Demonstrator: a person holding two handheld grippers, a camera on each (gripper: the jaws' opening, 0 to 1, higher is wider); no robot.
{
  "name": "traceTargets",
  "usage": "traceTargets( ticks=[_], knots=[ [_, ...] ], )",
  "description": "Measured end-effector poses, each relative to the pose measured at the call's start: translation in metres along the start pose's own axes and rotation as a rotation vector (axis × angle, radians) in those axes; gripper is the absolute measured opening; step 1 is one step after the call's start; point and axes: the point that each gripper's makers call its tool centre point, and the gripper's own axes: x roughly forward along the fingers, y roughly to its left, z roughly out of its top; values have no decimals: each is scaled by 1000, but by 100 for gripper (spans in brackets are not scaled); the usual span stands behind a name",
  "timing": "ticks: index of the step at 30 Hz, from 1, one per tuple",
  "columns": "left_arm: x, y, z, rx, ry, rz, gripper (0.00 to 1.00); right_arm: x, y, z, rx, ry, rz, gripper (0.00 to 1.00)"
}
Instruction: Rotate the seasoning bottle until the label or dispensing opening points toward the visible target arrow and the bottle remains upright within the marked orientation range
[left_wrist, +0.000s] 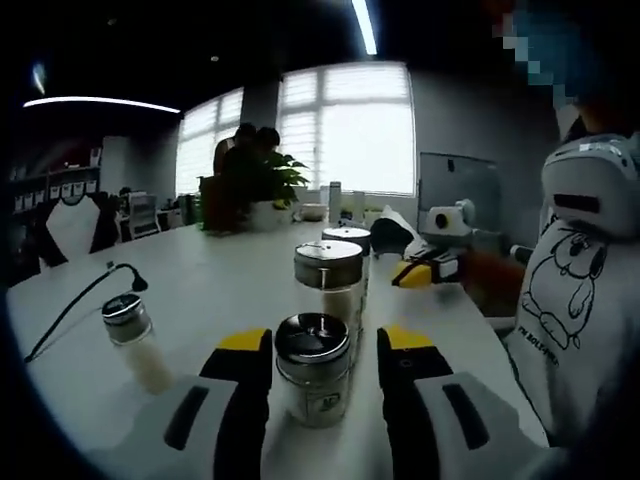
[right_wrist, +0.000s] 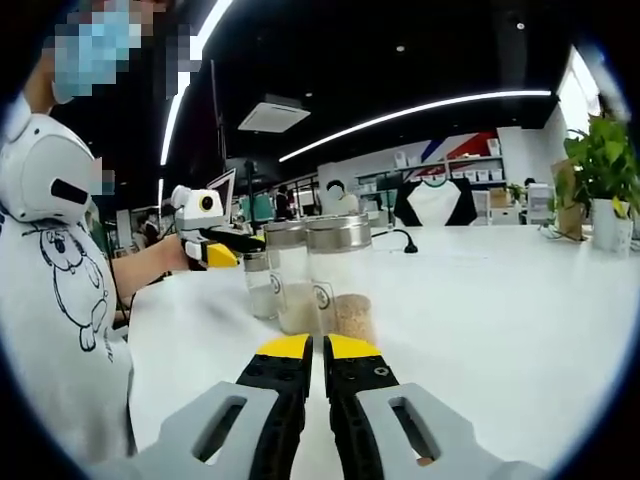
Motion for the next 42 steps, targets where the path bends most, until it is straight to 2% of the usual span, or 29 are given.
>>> traceTargets(
  ticks=[4, 7, 12, 15, 18, 23, 26, 31, 36, 39, 40, 42],
  knots=[
    [4, 5, -3, -15, -1, -9, 41, -1, -1, 1, 2, -3, -5, 2],
    [2, 8, 0, -46, -24, -15, 33, -1, 0, 1, 0, -2, -4, 2],
    [5, 14, -2, -64, -30, 15, 32, -1, -1, 1, 0, -3, -7, 2],
    [6, 20, -2, -81, -29, 66, 32, -1, -1, 1, -2, -4, -4, 2],
    [7, 24, -2, -64, -16, 145, 32, 0, 0, 2, -5, -4, -1, 2],
    [5, 21, -3, -83, -34, 198, 32, 1, 0, 2, -4, -3, 1, 2],
    [3, 20, -3, -92, -19, 258, 32, 1, 0, 3, -5, -5, 2, 2],
    [-1, 19, -3, -101, -18, 301, 32, 1, 0, 3, -8, -8, 2, 2],
    [-3, 18, -3, -102, -27, 289, 33, -1, 0, 1, -4, -6, -2, 2],
    [-4, 18, -1, -115, -55, 277, 34, -2, 0, 1, -1, -8, -5, 2],
    [-5, 16, 4, -116, -79, 258, 36, -3, 0, 1, -1, -9, -6, 2],
    [-7, 17, 7, -114, -89, 249, 43, -3, 0, 1, 0, -9, -6, 2]
  ],
)
